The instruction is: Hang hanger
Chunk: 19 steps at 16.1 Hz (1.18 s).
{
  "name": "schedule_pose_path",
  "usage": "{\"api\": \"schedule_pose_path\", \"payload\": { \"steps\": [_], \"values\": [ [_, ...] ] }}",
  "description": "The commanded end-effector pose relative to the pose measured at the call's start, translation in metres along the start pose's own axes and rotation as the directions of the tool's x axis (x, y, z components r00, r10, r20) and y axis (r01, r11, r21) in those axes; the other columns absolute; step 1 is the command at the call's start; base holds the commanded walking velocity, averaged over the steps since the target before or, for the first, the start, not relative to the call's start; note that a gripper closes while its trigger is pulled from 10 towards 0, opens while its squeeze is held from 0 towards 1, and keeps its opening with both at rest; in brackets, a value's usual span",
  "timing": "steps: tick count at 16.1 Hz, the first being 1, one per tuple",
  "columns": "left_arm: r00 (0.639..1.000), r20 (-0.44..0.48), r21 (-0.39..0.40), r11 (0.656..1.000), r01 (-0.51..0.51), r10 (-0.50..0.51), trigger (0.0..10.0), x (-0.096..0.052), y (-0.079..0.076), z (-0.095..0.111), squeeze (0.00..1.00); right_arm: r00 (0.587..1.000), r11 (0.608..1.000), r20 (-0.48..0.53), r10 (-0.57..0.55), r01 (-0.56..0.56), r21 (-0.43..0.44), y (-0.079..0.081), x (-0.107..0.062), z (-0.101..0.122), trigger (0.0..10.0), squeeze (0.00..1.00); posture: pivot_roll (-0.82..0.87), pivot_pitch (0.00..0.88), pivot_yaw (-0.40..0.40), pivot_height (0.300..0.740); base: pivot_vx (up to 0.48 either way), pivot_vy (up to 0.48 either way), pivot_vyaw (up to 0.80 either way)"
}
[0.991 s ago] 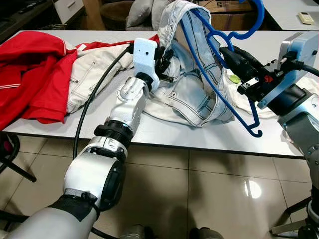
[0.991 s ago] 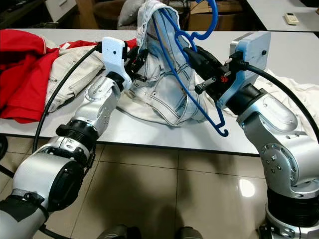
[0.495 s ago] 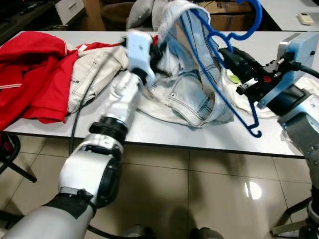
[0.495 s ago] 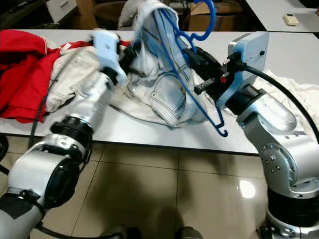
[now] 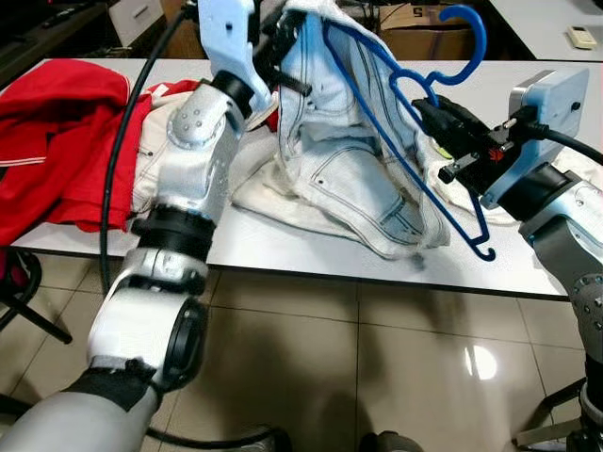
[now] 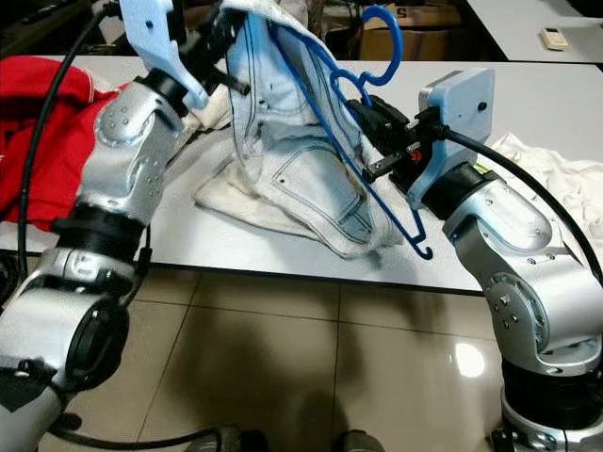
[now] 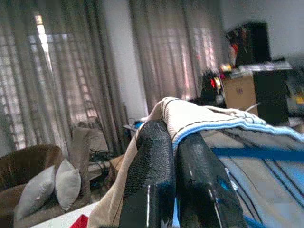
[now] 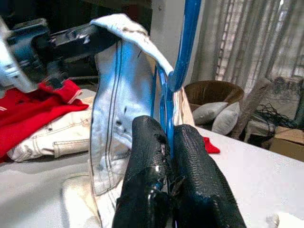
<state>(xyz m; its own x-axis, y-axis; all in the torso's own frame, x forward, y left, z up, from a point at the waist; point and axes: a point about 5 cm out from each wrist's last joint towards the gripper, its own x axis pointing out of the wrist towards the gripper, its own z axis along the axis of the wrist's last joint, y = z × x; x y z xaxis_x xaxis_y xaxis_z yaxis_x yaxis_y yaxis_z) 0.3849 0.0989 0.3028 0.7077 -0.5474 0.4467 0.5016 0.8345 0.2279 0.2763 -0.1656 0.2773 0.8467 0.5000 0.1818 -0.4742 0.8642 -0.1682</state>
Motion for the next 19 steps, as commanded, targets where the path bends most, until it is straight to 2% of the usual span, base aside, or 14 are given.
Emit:
{"api": "schedule_pose_path", "payload": {
  "steps": [1, 3, 6, 8, 10, 11, 13, 14, 17, 18, 19],
  "values": [
    [0.997, -0.045, 0.095, 0.994, 0.063, -0.059, 0.0, -0.003, -0.003, 0.000, 0.00, 0.999, 1.000, 0.017, -0.031, 0.031, -0.002, -0.002, 0.002, 0.002, 10.0, 0.00, -0.19, 0.050, 0.127, 0.740, 0.000, 0.000, 0.00],
    [0.995, -0.079, 0.110, 0.991, 0.071, -0.062, 0.0, -0.006, -0.004, -0.004, 0.00, 0.998, 0.999, 0.037, -0.044, 0.044, 0.001, -0.003, 0.003, 0.006, 10.0, 0.00, -0.19, 0.052, 0.131, 0.740, 0.000, 0.000, 0.00],
    [0.981, -0.186, 0.159, 0.983, 0.088, -0.057, 0.0, -0.015, -0.003, -0.017, 0.00, 0.991, 0.993, 0.065, -0.116, 0.115, 0.022, -0.008, 0.004, 0.011, 10.0, 0.00, -0.20, 0.053, 0.138, 0.740, 0.000, 0.000, 0.00],
    [0.964, -0.263, 0.184, 0.979, 0.085, -0.034, 0.0, -0.022, -0.001, -0.030, 0.00, 0.983, 0.983, 0.062, -0.174, 0.170, 0.071, -0.010, 0.004, 0.008, 10.0, 0.00, -0.19, 0.055, 0.141, 0.740, 0.000, 0.000, 0.00],
    [0.960, -0.277, 0.182, 0.979, 0.090, -0.037, 0.0, -0.024, -0.004, -0.035, 0.00, 0.985, 0.984, 0.064, -0.163, 0.157, 0.087, -0.006, 0.005, 0.007, 10.0, 0.00, -0.19, 0.056, 0.144, 0.740, 0.000, 0.000, 0.00],
    [0.958, -0.283, 0.171, 0.981, 0.092, -0.040, 10.0, -0.024, -0.011, -0.038, 0.00, 0.986, 0.984, 0.065, -0.153, 0.146, 0.102, -0.002, 0.007, 0.006, 10.0, 0.00, -0.19, 0.057, 0.144, 0.740, 0.000, 0.000, 0.00],
    [0.957, -0.279, 0.091, 0.990, 0.110, -0.080, 10.0, -0.026, -0.020, -0.043, 0.00, 0.985, 0.982, 0.064, -0.157, 0.149, 0.116, -0.002, 0.007, 0.006, 10.0, 0.00, -0.19, 0.059, 0.145, 0.740, 0.000, 0.000, 0.00],
    [0.949, -0.296, 0.060, 0.990, 0.131, -0.107, 10.0, -0.031, -0.025, -0.049, 1.00, 0.984, 0.979, 0.063, -0.167, 0.158, 0.127, -0.003, 0.007, 0.006, 10.0, 0.00, -0.19, 0.059, 0.145, 0.740, 0.000, 0.000, 0.00],
    [0.917, -0.354, 0.008, 0.980, 0.199, -0.183, 10.0, -0.053, -0.038, -0.062, 1.00, 0.982, 0.977, 0.062, -0.178, 0.169, 0.129, -0.005, 0.007, 0.006, 10.0, 0.00, -0.18, 0.067, 0.146, 0.740, 0.000, 0.000, 0.00],
    [0.897, -0.382, -0.062, 0.975, 0.214, -0.221, 10.0, -0.079, -0.045, -0.068, 1.00, 0.984, 0.980, 0.055, -0.171, 0.165, 0.110, -0.005, 0.007, 0.007, 10.0, 0.00, -0.17, 0.072, 0.137, 0.740, 0.000, 0.000, 0.00],
    [0.899, -0.378, -0.096, 0.975, 0.199, -0.221, 10.0, -0.090, -0.046, -0.067, 1.00, 0.985, 0.981, 0.051, -0.165, 0.159, 0.111, -0.004, 0.007, 0.006, 10.0, 0.00, -0.17, 0.075, 0.132, 0.740, 0.000, 0.000, 0.80]
  ]
}}
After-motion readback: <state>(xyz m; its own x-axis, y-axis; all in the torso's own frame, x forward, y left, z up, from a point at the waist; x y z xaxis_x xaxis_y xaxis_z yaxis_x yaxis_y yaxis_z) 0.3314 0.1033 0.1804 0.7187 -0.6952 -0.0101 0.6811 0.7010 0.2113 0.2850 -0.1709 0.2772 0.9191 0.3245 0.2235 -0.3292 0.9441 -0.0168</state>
